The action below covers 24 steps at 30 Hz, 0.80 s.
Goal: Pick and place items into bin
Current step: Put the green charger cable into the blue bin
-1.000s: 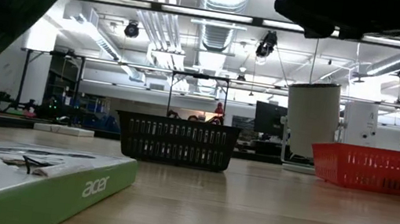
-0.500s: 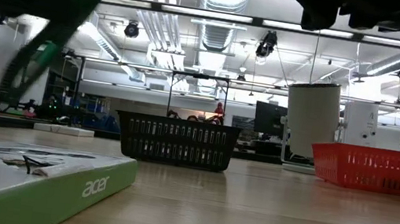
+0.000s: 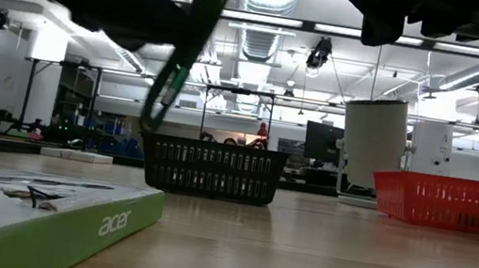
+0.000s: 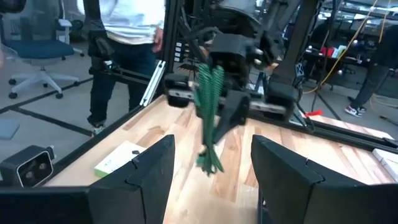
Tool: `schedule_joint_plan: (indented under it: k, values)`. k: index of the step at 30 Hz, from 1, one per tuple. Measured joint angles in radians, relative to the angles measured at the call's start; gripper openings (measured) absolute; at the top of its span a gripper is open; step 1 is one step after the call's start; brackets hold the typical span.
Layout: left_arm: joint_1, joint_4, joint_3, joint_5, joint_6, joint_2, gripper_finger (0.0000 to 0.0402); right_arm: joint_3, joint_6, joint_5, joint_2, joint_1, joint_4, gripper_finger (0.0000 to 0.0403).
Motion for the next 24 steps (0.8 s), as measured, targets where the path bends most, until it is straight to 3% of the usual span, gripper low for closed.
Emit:
schedule_joint_plan:
  k: [6,14,20,24]
  values:
    - [0.116,0.029,0.007,0.156,0.034,0.003,0.0008,-0.009,0.001,0.001,0.000,0.005,0.001,0.0198]
    - [0.200,0.085,0.031,0.249,0.113,0.004,0.0008,-0.010,0.012,0.002,0.000,0.005,0.001,0.0198]
    - [0.207,0.297,0.038,0.320,0.240,0.064,0.0008,-0.010,0.010,0.004,0.000,0.005,0.004,0.0198]
    - [0.219,0.351,0.059,0.320,0.270,0.137,0.0008,-0.010,0.006,0.034,0.000,0.005,0.008,0.0198]
